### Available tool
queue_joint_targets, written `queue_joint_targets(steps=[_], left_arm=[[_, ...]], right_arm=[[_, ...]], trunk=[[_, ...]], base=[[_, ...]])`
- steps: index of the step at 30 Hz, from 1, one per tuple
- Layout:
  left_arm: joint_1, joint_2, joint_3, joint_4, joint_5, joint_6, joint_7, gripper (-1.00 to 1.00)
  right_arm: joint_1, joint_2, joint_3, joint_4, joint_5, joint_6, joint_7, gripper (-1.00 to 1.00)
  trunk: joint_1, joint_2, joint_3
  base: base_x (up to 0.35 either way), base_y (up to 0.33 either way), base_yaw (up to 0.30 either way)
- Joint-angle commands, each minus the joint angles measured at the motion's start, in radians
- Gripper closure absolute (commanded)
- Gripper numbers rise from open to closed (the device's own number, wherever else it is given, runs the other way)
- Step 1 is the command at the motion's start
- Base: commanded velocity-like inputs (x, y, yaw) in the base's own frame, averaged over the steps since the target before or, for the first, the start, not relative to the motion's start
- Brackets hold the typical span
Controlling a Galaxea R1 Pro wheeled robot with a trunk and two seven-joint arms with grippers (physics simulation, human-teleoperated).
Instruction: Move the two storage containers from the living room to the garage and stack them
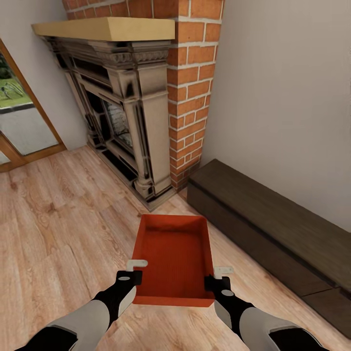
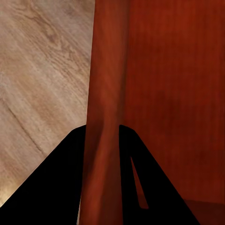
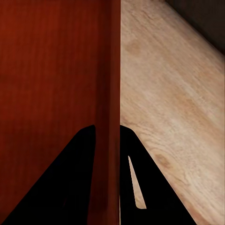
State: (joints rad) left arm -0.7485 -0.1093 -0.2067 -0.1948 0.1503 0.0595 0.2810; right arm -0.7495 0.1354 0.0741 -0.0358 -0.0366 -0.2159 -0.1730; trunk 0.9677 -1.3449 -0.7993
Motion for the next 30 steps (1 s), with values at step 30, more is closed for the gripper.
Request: queue_joint_targets(steps=[30], left_arm=[[0.0,0.003,0.003,-0.003,-0.008,0.006,0.023,1.0]], right_arm=[[-0.001,0.002,-0.019,0.001,0.007,-0.001,-0.005,1.0]], trunk=[[-0.115,0.21,0.093]], base=[[0.0,0.0,0.0]])
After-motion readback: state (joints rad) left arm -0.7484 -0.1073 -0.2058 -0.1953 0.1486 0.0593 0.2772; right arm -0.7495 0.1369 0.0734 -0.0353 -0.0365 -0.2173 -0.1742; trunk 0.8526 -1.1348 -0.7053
